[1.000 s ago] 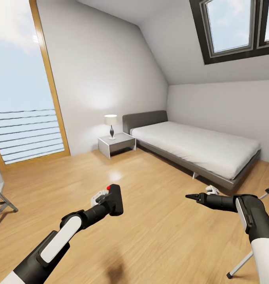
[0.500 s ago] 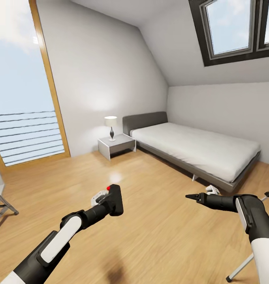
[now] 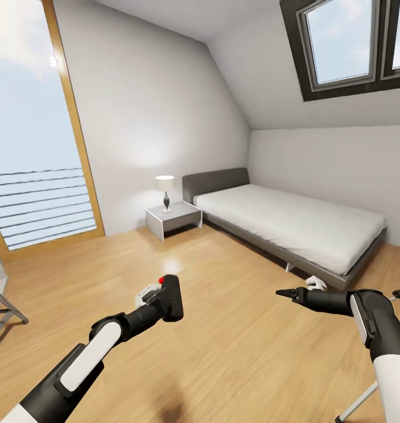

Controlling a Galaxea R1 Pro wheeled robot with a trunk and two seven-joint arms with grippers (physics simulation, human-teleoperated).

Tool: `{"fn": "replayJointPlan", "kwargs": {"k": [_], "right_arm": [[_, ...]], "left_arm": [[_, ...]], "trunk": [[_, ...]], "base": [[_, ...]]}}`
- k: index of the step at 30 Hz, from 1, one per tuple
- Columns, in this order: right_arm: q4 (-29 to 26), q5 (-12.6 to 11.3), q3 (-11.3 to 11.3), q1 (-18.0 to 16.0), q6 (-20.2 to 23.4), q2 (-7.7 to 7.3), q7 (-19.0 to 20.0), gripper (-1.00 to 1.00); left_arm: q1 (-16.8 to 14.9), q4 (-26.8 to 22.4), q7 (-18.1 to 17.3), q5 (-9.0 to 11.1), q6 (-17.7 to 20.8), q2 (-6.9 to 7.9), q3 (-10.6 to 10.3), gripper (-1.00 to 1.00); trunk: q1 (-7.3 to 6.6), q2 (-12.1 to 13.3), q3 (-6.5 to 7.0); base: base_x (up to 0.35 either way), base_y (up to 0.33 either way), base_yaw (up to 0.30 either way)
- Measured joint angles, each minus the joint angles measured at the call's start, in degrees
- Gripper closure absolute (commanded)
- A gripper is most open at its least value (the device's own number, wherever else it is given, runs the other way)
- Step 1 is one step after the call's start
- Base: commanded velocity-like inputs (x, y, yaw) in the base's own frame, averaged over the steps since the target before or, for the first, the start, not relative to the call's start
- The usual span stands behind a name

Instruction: Attach the digital camera to the camera tripod in the bedroom.

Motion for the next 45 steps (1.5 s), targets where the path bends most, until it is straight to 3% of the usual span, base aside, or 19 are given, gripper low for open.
{"fn": "replayJointPlan", "kwargs": {"k": [45], "right_arm": [[0.1,-0.1,0.1,0.0,0.0,0.07,0.0,-1.0]], "left_arm": [[0.0,0.0,0.0,0.0,0.0,0.05,0.4,1.0]], "trunk": [[-9.89,18.1,8.08]], "base": [[0.0,0.0,0.0]]}}
